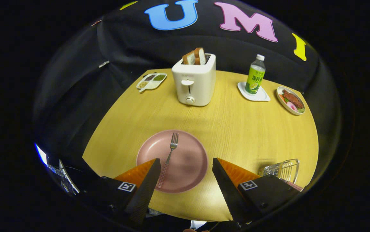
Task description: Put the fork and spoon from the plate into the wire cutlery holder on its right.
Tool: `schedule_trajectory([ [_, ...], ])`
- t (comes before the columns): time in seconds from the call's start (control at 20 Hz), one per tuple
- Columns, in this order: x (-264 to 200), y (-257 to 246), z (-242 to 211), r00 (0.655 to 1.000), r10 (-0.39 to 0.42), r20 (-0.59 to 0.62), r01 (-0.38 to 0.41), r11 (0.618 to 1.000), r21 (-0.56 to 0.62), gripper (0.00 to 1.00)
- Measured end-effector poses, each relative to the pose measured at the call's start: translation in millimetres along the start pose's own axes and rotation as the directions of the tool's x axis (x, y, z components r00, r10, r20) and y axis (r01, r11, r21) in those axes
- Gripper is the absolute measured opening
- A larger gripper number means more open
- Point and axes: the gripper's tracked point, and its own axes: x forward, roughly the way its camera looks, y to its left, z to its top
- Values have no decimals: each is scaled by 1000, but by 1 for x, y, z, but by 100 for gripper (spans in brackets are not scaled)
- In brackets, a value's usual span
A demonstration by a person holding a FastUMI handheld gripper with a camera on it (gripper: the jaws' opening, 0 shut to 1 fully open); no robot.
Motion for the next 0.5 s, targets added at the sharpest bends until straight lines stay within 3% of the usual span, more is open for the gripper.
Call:
schedule_trajectory([
  [0.5, 69, 30, -76, 975, -51, -215, 40, 998, -52, 98],
])
